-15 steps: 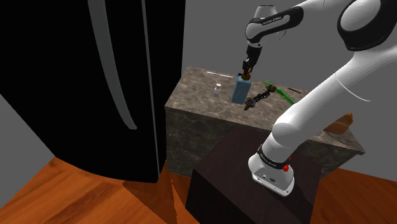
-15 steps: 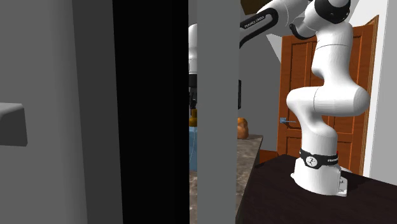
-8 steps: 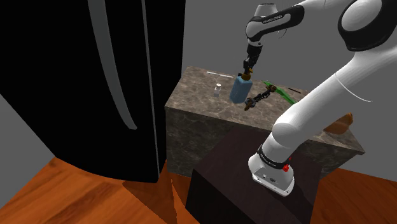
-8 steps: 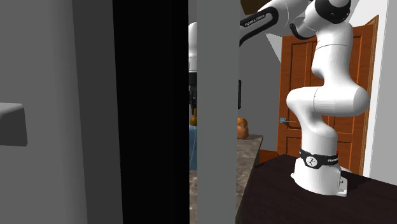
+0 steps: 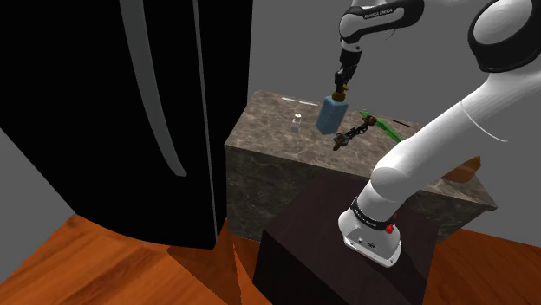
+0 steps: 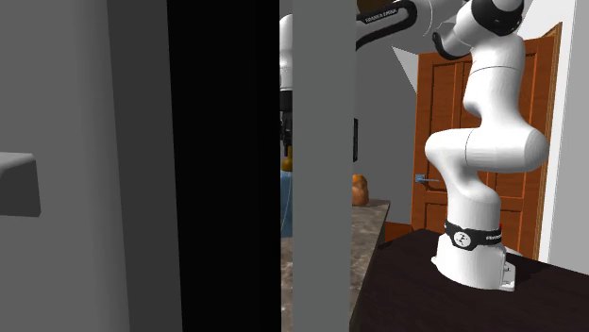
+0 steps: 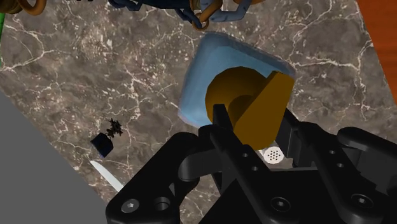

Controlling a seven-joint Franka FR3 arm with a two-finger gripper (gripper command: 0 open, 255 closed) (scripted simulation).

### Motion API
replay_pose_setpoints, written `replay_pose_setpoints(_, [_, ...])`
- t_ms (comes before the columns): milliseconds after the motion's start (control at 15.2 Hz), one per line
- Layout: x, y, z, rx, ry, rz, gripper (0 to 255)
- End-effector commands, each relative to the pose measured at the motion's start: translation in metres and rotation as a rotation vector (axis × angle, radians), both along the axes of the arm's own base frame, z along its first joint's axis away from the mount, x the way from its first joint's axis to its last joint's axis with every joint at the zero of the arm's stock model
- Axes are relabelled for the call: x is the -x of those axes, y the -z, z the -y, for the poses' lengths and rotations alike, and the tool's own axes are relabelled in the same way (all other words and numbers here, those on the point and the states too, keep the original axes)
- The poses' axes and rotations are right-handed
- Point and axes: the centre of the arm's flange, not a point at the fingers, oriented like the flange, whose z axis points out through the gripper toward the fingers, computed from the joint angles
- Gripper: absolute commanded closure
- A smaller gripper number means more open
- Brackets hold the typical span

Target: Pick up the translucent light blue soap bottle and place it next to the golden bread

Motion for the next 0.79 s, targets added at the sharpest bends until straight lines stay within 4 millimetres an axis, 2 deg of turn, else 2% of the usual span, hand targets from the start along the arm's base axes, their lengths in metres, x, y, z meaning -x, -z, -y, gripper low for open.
replay_pose_setpoints(0, [0.000,-0.010,0.001,0.000,0.000,0.000,255])
replay_pose_setpoints(726, [0.000,-0.068,0.001,0.000,0.000,0.000,255])
